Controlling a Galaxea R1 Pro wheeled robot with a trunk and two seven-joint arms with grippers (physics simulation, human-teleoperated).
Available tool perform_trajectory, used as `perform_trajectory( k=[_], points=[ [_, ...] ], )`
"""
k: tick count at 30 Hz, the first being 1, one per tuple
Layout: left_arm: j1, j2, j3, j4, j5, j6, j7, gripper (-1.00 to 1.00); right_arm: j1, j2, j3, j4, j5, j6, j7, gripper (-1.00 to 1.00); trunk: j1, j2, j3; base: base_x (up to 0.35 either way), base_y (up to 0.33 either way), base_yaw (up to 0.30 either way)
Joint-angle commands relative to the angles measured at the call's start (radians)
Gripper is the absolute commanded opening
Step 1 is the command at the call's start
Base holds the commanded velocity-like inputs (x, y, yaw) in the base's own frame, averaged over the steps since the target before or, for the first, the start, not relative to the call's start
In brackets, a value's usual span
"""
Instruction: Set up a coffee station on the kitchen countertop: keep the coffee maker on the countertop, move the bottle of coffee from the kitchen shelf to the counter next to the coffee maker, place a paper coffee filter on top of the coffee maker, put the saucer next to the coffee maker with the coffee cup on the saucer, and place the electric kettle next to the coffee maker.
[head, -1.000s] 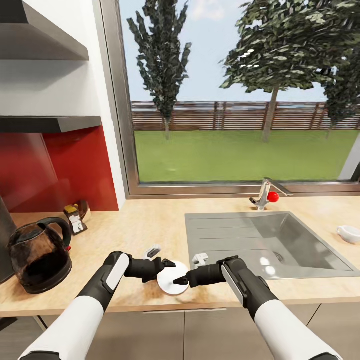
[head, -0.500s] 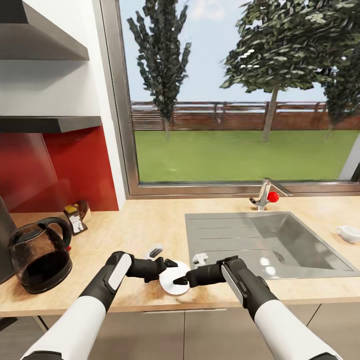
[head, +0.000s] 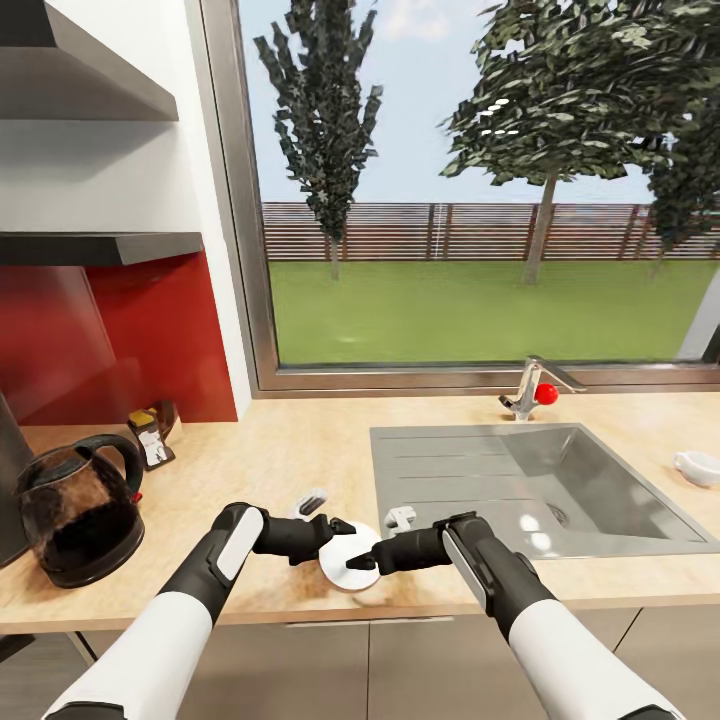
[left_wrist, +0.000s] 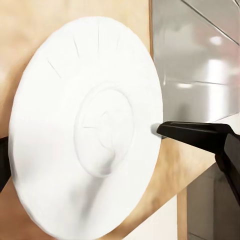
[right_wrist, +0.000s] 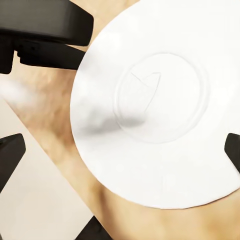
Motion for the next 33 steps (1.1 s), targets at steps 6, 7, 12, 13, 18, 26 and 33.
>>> perform_trajectory(
  k=[6, 7, 12, 13, 18, 26, 33],
  points=[
    [-0.001, 0.000, -0.001, 0.000, -0.010, 0.002, -0.009, 1.00, -0.001, 0.000, 0.002, -0.001, -0.010, 0.008, -0.004, 1.00, 0.000, -0.002, -0.002, 0.000, 0.000, 0.000],
    [-0.001, 0.000, -0.001, 0.000, -0.010, 0.002, -0.009, 1.00, -0.001, 0.000, 0.002, 0.000, -0.010, 0.008, -0.004, 1.00, 0.000, -0.002, -0.002, 0.000, 0.000, 0.000],
    [-0.001, 0.000, 0.000, 0.000, -0.011, 0.002, -0.009, -1.00, -0.001, 0.000, 0.002, 0.000, -0.010, 0.008, -0.004, 1.00, 0.000, -0.002, -0.002, 0.000, 0.000, 0.000],
    [-0.001, 0.000, 0.000, 0.000, -0.011, 0.002, -0.009, -1.00, -0.001, 0.000, 0.002, 0.001, -0.010, 0.008, -0.004, 1.00, 0.000, -0.002, -0.002, 0.000, 0.000, 0.000],
    [-0.001, 0.000, -0.001, 0.000, -0.010, 0.002, -0.010, -1.00, -0.001, 0.000, 0.001, 0.001, -0.010, 0.008, -0.004, 1.00, 0.000, -0.002, -0.002, 0.000, 0.000, 0.000],
    [-0.001, 0.000, 0.000, 0.000, -0.008, 0.002, -0.010, -1.00, -0.001, 0.000, 0.001, 0.001, -0.010, 0.008, -0.004, 1.00, 0.000, -0.002, -0.002, 0.000, 0.000, 0.000],
    [-0.001, 0.005, 0.002, -0.006, -0.008, 0.003, -0.010, -1.00, -0.001, -0.001, 0.001, -0.002, -0.009, 0.008, -0.004, 1.00, 0.000, -0.002, -0.002, 0.000, 0.000, 0.000]
  ],
)
